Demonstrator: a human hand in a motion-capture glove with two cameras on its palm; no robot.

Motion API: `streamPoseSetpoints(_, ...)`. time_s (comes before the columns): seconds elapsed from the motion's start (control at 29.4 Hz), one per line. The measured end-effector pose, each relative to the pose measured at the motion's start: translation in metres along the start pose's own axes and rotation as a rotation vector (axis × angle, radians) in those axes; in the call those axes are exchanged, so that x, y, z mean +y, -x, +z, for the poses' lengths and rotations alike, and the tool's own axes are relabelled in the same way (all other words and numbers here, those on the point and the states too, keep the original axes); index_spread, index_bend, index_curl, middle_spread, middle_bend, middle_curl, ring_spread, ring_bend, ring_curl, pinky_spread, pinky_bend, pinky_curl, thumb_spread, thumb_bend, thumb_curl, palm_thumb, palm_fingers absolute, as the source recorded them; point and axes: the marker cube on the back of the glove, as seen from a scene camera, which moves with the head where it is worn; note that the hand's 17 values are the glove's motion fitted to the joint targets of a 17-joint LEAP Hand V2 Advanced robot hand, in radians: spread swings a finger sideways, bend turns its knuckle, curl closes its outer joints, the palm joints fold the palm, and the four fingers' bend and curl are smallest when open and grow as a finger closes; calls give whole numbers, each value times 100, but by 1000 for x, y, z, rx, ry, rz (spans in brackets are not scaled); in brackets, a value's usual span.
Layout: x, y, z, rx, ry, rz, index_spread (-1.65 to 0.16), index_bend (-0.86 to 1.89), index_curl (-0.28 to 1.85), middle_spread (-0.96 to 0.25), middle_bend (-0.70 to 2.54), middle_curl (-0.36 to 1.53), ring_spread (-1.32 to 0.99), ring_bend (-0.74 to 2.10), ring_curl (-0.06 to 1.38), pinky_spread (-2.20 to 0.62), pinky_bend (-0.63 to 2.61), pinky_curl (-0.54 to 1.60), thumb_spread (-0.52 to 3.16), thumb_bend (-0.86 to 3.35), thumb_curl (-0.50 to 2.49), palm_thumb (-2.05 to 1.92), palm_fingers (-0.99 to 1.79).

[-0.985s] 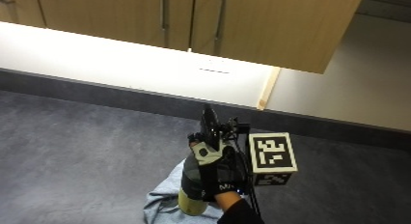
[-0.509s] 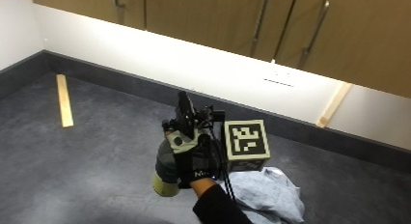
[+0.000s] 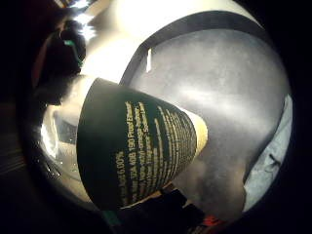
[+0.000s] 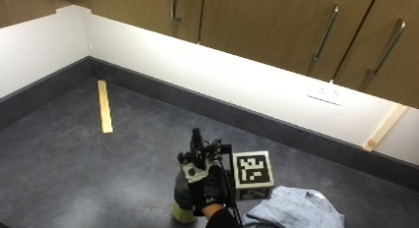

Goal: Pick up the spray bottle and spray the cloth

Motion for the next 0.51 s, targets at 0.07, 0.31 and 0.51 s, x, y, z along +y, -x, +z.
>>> streamPoseSetpoints(0.07, 5, -11, -1, 10, -11, 17, -17, 27, 66, -3, 36, 58, -10, 27, 54, -1, 16, 38, 61, -2, 76, 121, 110)
streamPoseSetpoints(0.31, 11, -23, 1, 24, -28, 46, -16, 27, 66, -2, 35, 57, -10, 26, 53, -2, 15, 36, 62, -2, 76, 121, 109)
streamPoseSetpoints(0.51, 11, -25, 10, 27, -2, 64, -16, 27, 66, -2, 34, 57, -11, 25, 53, -2, 16, 35, 64, -2, 76, 121, 108)
